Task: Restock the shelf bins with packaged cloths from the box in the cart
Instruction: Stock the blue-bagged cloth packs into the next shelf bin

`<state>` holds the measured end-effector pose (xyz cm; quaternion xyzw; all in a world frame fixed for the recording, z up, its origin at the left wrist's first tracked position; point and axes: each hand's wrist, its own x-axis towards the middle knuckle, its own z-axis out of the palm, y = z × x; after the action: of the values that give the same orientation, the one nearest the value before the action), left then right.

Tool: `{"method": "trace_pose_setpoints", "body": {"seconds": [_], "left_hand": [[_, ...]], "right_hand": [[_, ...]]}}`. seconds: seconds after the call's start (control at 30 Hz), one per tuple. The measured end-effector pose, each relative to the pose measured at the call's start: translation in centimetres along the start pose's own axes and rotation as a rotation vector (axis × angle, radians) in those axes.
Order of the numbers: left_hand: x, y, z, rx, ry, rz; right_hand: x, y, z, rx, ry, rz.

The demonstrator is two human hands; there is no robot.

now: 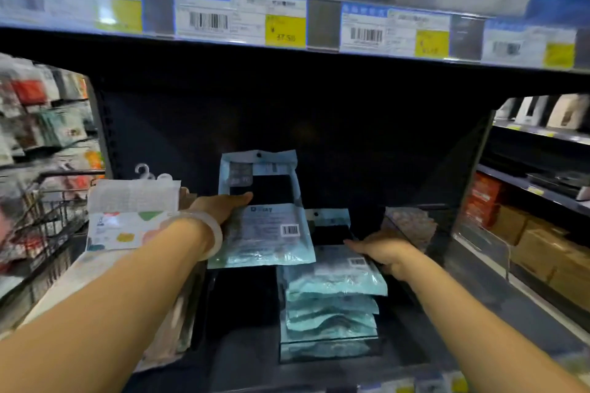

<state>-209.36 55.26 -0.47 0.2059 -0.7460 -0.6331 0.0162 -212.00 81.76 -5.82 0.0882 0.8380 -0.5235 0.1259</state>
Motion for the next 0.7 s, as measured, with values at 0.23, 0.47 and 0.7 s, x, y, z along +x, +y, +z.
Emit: {"method": "trace_pose_setpoints", "body": {"seconds": [0.23,0.47,0.7], "left_hand": [[0.9,-1.0,1.1,-0.070,-0.057,-0.095],[1.9,-1.6,2.7,-0.004,-0.098,-0.082],[0.9,-0.6,6.9,-0.106,-0.194,-0.053]], "right_hand": [[0.8,-0.1,0.0,-0.080,0.004,-0.051],[0.8,-0.3,-0.3,-0.280,0.068,-0.117],[-0.3,-2.5,-2.0,0.375,-0.073,-0.325]]}}
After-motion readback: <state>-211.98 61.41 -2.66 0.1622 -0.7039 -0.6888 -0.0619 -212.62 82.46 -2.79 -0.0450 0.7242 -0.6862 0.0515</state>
